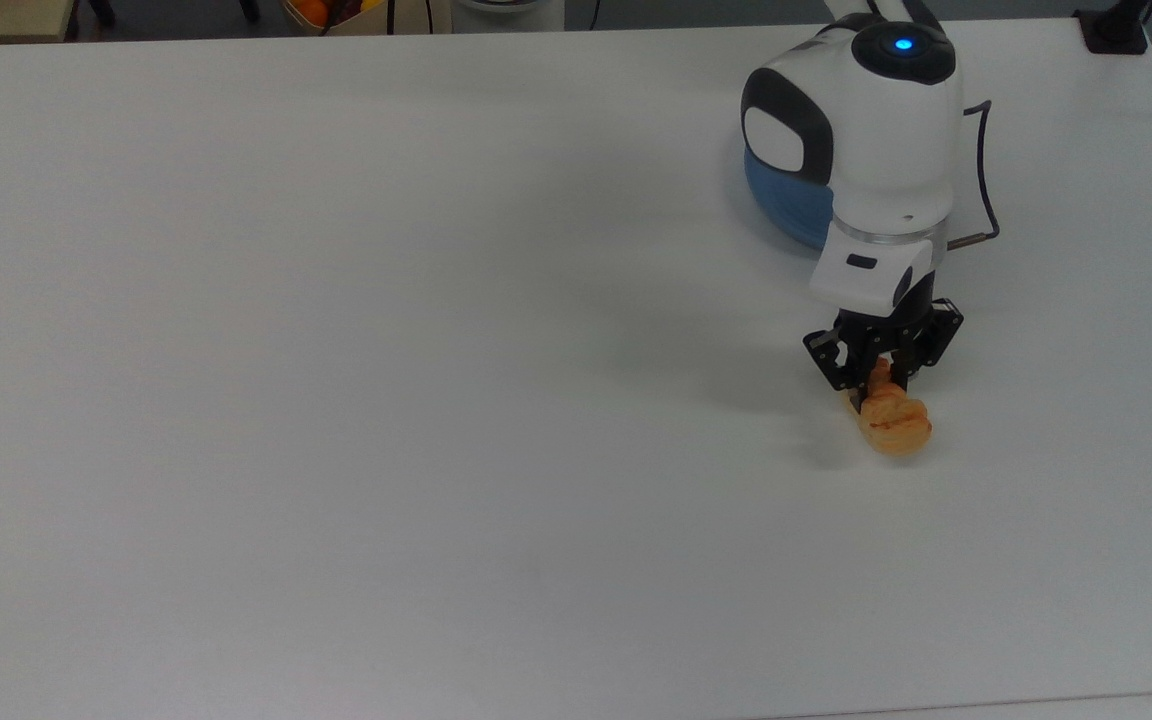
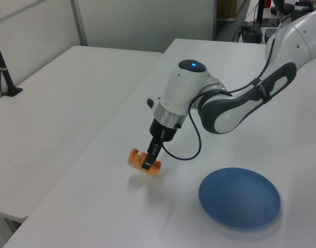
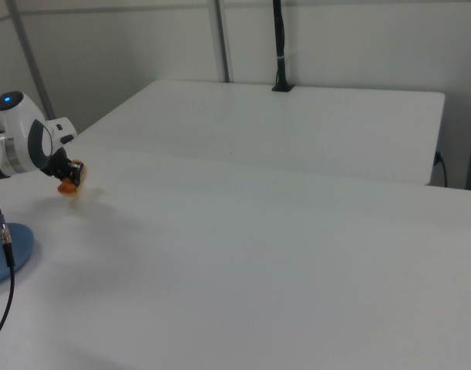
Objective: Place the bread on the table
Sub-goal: 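Lower the bread onto the table and open the gripper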
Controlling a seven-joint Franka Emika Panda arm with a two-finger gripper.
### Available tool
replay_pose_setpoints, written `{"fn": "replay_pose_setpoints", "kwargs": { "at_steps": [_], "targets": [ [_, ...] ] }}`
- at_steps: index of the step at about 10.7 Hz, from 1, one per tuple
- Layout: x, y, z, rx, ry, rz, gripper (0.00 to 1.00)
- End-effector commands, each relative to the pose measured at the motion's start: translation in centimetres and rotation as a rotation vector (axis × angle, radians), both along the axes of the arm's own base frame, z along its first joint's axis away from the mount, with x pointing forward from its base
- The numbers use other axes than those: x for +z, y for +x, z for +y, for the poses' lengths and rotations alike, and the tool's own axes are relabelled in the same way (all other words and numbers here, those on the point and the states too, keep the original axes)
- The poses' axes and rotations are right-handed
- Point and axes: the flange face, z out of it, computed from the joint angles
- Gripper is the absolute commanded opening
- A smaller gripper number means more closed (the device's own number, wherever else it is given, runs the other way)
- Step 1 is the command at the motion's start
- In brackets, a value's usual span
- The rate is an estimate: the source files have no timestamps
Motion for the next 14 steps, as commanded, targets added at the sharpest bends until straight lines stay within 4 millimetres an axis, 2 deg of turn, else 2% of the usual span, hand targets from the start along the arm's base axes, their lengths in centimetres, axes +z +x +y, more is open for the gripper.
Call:
{"fn": "replay_pose_setpoints", "kwargs": {
  "at_steps": [1,3,5,6,9,12,14],
  "targets": [
    [-1.1,0.2,0.9,-0.044,0.026,-0.026,0.36],
    [-1.3,0.2,0.9,-0.045,0.023,-0.028,0.44],
    [-1.4,0.1,0.9,-0.047,0.022,-0.024,0.74],
    [-1.3,0.1,0.9,-0.062,0.029,-0.022,1.00],
    [-0.9,0.1,0.8,-0.068,0.029,-0.021,1.00],
    [3.8,-1.0,0.0,-0.081,0.035,-0.034,1.00],
    [6.6,-1.7,-2.8,-0.127,-0.042,0.036,1.00]
  ]
}}
